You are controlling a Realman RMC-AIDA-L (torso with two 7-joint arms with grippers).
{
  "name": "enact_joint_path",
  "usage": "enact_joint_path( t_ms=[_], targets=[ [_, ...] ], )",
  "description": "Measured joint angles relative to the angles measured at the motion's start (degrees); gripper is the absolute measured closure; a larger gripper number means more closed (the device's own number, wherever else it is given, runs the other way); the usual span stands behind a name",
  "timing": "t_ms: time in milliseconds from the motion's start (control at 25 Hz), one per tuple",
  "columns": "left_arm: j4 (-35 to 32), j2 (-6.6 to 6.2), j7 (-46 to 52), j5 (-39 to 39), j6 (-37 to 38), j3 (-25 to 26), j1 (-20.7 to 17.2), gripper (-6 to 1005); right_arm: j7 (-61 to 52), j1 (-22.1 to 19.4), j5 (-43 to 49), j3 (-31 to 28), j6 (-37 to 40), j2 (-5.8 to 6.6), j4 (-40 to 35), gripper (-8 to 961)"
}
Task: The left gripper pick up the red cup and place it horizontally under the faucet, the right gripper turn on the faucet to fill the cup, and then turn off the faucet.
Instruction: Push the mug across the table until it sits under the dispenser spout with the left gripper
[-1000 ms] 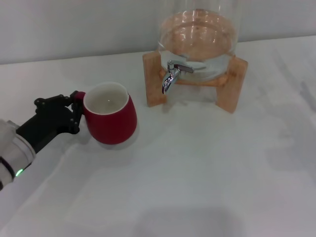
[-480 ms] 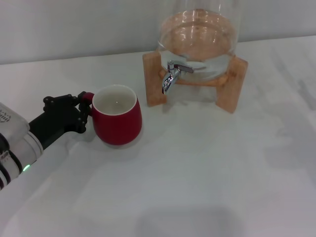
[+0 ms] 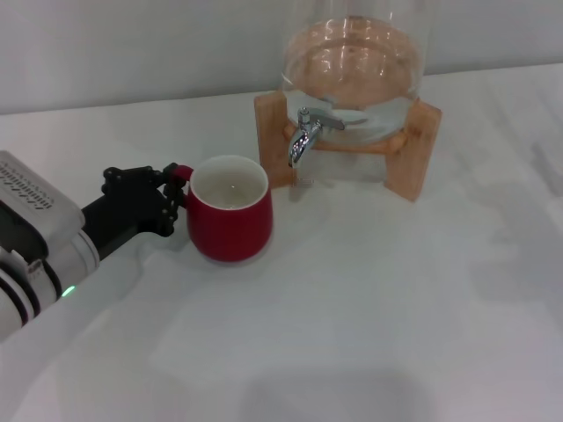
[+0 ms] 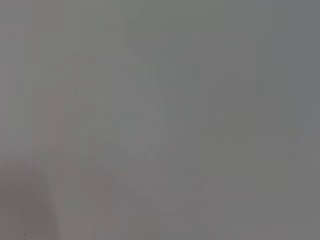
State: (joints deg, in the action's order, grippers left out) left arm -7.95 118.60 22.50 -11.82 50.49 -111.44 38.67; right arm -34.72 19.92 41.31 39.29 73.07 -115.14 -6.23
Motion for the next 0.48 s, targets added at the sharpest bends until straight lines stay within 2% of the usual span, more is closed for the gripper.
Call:
enact_joint_path(
  t_ms=[480],
  targets=[
    [-2.93, 0.53, 0.72, -4.07, -1.95, 0.0, 0.31, 910, 0.0, -0.15, 0.0, 0.16, 0.15, 0.0, 0.0, 81]
  ],
)
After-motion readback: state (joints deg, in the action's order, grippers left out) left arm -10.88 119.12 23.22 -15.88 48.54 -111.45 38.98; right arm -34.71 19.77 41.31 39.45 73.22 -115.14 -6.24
